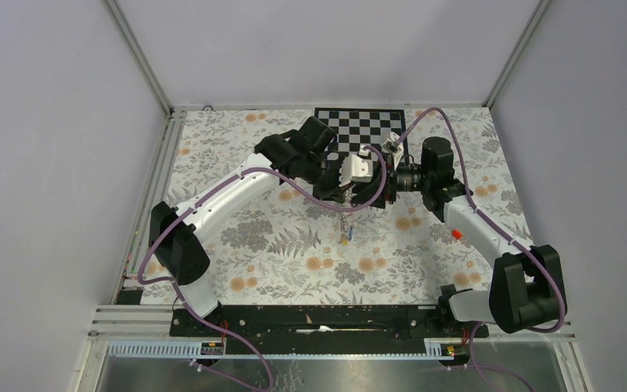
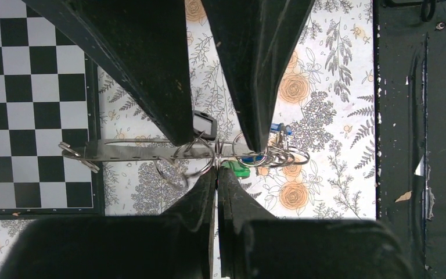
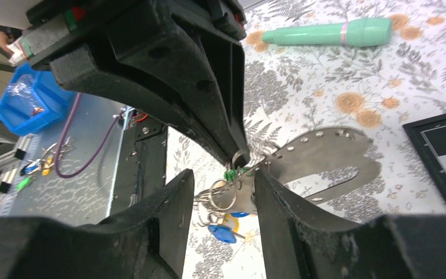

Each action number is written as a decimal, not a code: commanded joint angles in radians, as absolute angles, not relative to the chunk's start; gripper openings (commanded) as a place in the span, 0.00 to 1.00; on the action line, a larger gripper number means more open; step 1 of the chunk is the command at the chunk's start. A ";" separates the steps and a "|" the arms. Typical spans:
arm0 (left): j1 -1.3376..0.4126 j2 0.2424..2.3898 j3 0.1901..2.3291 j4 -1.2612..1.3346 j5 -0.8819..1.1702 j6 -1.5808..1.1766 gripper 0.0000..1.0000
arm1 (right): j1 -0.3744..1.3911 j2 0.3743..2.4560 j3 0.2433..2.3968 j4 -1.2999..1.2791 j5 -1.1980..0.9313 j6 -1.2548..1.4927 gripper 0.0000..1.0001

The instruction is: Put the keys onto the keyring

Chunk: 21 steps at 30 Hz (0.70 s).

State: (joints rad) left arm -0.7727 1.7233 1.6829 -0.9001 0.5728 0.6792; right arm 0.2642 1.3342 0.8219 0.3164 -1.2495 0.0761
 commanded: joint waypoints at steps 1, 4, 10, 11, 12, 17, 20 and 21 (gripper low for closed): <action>-0.765 1.712 1.750 -0.889 0.640 0.671 0.00 | 0.256 1.300 0.901 0.139 -1.198 -0.103 0.50; -0.757 1.701 1.752 -0.896 0.675 0.671 0.00 | 0.249 1.296 0.905 0.072 -1.129 -0.172 0.51; -0.735 1.693 1.754 -0.900 0.714 0.663 0.00 | 0.242 1.280 0.913 0.040 -1.196 -0.206 0.50; -0.733 1.695 1.755 -0.900 0.717 0.661 0.00 | 0.242 1.280 0.918 0.036 -1.216 -0.205 0.49; -0.731 1.696 1.756 -0.900 0.718 0.660 0.00 | 0.242 1.279 0.926 0.036 -1.231 -0.202 0.48; -0.720 1.714 1.759 -0.900 0.726 0.647 0.00 | 0.242 1.272 0.956 0.017 -1.271 -0.187 0.47; -0.712 1.722 1.766 -0.900 0.749 0.633 0.00 | 0.242 1.269 0.969 0.005 -1.277 -0.184 0.47; -0.710 1.726 1.770 -0.900 0.758 0.627 0.00 | 0.242 1.268 0.971 0.008 -1.280 -0.180 0.47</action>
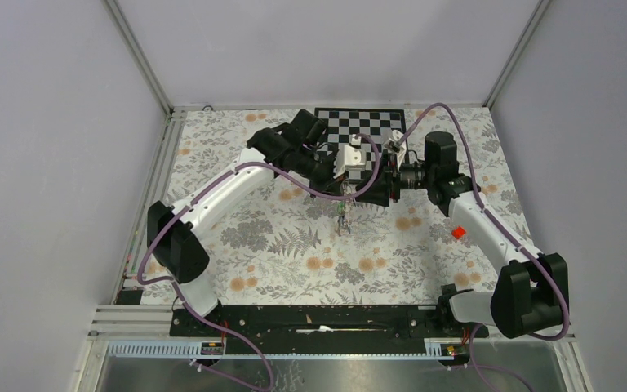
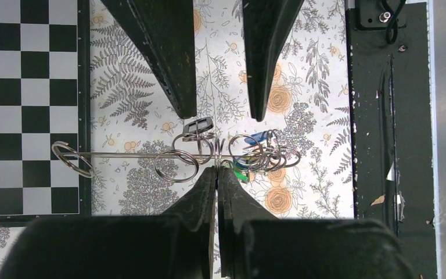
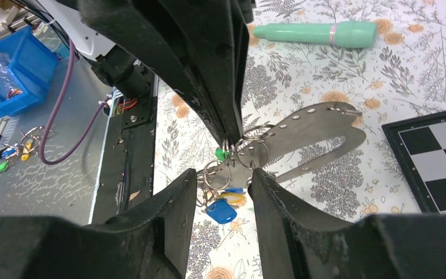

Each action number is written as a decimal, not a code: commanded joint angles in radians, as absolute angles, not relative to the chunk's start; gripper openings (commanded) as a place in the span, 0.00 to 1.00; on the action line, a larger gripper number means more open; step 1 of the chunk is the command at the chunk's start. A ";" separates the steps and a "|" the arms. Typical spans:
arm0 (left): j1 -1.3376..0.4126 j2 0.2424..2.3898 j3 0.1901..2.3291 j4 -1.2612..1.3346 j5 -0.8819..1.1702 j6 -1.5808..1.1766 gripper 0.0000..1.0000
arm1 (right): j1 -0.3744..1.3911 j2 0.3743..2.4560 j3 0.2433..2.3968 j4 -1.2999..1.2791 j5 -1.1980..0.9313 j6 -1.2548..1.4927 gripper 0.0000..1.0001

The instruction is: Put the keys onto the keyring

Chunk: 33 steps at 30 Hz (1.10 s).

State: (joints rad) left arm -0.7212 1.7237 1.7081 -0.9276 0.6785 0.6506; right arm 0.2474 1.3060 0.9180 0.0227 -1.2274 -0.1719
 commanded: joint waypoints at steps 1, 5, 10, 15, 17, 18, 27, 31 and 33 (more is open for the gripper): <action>-0.709 1.730 1.775 -0.900 0.765 0.621 0.00 | 0.242 1.269 0.971 0.018 -1.281 -0.170 0.47; -0.707 1.740 1.784 -0.900 0.793 0.603 0.00 | 0.245 1.278 0.944 0.150 -1.295 -0.055 0.47; -0.707 1.750 1.792 -0.900 0.806 0.591 0.00 | 0.262 1.294 0.931 0.232 -1.299 0.018 0.46; -0.707 1.753 1.791 -0.899 0.812 0.587 0.00 | 0.271 1.305 0.927 0.241 -1.289 0.023 0.45; -0.707 1.755 1.792 -0.899 0.814 0.586 0.00 | 0.274 1.307 0.921 0.241 -1.283 0.017 0.45; -0.707 1.755 1.793 -0.900 0.816 0.584 0.00 | 0.275 1.308 0.918 0.239 -1.280 0.013 0.45; -0.706 1.759 1.799 -0.899 0.824 0.578 0.00 | 0.292 1.317 0.908 0.215 -1.266 -0.024 0.43; -0.706 1.762 1.802 -0.900 0.824 0.575 0.00 | 0.297 1.319 0.905 0.205 -1.262 -0.035 0.42; -0.706 1.764 1.804 -0.900 0.826 0.572 0.00 | 0.300 1.320 0.905 0.191 -1.257 -0.048 0.41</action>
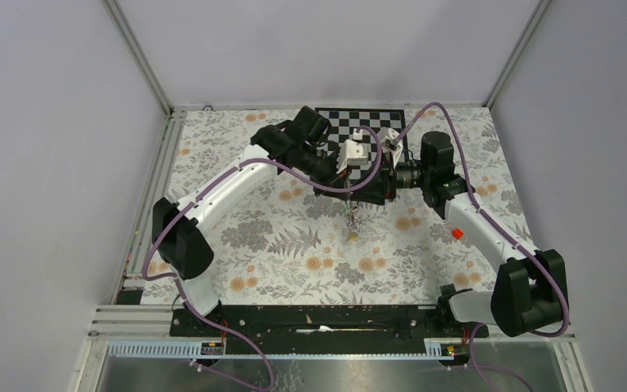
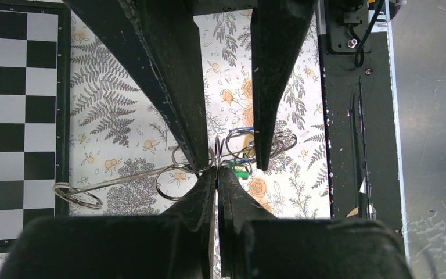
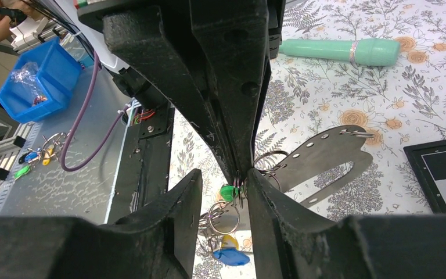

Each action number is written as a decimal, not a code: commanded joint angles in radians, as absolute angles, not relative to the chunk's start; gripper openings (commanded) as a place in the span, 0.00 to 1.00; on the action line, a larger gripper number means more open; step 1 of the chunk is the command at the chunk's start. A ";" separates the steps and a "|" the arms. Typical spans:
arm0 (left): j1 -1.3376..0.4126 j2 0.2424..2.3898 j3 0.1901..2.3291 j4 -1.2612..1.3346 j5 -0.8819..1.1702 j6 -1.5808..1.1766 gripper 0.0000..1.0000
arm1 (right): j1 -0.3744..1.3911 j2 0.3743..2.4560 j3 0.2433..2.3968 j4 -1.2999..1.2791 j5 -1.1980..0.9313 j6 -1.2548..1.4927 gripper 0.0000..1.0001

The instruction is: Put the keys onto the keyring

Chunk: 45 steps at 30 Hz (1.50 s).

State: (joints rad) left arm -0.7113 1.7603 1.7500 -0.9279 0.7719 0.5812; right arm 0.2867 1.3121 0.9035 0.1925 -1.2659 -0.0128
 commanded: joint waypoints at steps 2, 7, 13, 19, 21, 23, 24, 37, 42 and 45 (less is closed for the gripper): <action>-0.704 1.766 1.807 -0.900 0.825 0.569 0.00 | 0.301 1.319 0.901 0.183 -1.253 -0.057 0.39; -0.704 1.770 1.810 -0.900 0.831 0.564 0.00 | 0.304 1.318 0.903 0.178 -1.250 -0.063 0.29; -0.694 1.771 1.815 -0.899 0.843 0.558 0.00 | 0.304 1.316 0.906 0.134 -1.233 -0.106 0.26; -0.692 1.772 1.815 -0.900 0.850 0.555 0.00 | 0.304 1.317 0.908 0.129 -1.229 -0.107 0.19; -0.692 1.773 1.815 -0.900 0.854 0.555 0.00 | 0.304 1.319 0.907 0.134 -1.229 -0.103 0.17; -0.692 1.775 1.812 -0.900 0.854 0.555 0.00 | 0.304 1.319 0.904 0.149 -1.227 -0.090 0.13; -0.691 1.775 1.812 -0.900 0.855 0.555 0.00 | 0.304 1.318 0.902 0.159 -1.226 -0.081 0.11; -0.601 1.756 1.785 -0.891 1.097 0.573 0.29 | 0.284 1.351 0.869 0.750 -1.279 0.458 0.00; -0.597 1.753 1.769 -0.866 1.130 0.567 0.30 | 0.284 1.372 0.866 0.900 -1.276 0.580 0.00; -0.591 1.755 1.761 -0.838 1.150 0.545 0.28 | 0.285 1.376 0.857 0.923 -1.271 0.594 0.00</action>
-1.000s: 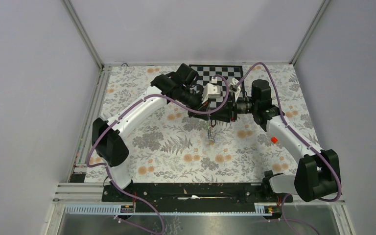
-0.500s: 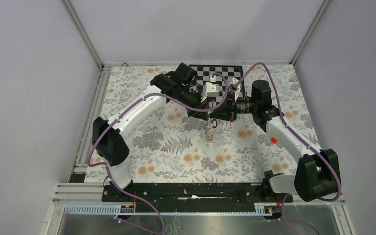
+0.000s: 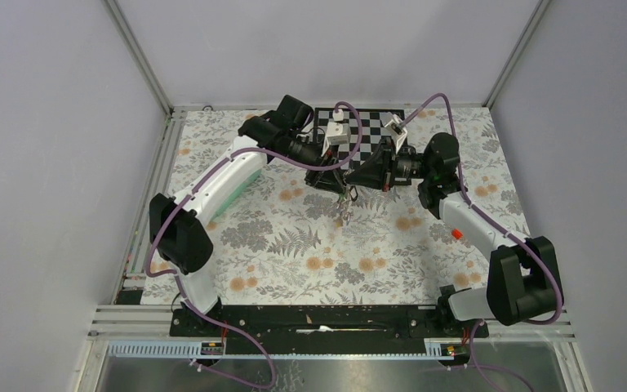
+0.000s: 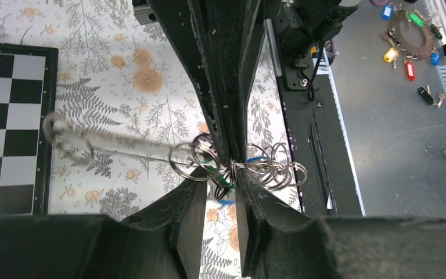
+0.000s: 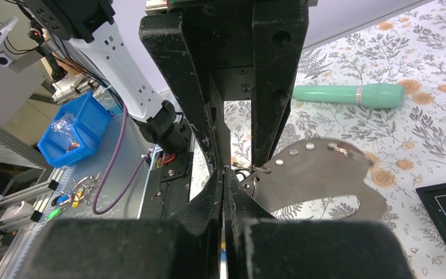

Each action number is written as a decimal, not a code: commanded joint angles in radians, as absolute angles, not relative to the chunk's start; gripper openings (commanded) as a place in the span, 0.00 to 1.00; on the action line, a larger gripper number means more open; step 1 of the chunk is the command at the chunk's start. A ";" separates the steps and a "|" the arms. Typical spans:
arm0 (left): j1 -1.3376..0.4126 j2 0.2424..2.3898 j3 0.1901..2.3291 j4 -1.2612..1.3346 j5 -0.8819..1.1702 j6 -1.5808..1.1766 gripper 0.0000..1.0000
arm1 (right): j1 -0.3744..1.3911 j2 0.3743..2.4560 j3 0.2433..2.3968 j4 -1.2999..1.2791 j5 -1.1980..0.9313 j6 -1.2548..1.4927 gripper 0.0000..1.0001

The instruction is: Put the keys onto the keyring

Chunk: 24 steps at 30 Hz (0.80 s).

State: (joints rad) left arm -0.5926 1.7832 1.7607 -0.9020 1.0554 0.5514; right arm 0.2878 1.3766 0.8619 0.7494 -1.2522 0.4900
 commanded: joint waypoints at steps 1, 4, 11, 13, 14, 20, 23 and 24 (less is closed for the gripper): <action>-0.589 1.757 1.762 -0.828 1.157 0.535 0.28 | 0.284 1.376 0.853 0.928 -1.270 0.597 0.00; -0.585 1.764 1.770 -0.821 1.172 0.520 0.28 | 0.284 1.377 0.839 0.949 -1.266 0.606 0.00; -0.573 1.754 1.754 -0.821 1.192 0.526 0.27 | 0.274 1.372 0.834 0.956 -1.265 0.609 0.00; -0.567 1.749 1.747 -0.813 1.196 0.520 0.24 | 0.272 1.372 0.831 0.957 -1.263 0.609 0.00; -0.565 1.749 1.746 -0.810 1.198 0.520 0.21 | 0.272 1.371 0.830 0.957 -1.262 0.609 0.00; -0.565 1.750 1.722 -0.810 1.189 0.535 0.24 | 0.269 1.367 0.831 0.958 -1.262 0.612 0.00; -0.565 1.752 1.713 -0.810 1.182 0.546 0.27 | 0.268 1.367 0.830 0.963 -1.262 0.618 0.00; -0.565 1.752 1.712 -0.810 1.179 0.546 0.28 | 0.268 1.366 0.830 0.968 -1.262 0.621 0.00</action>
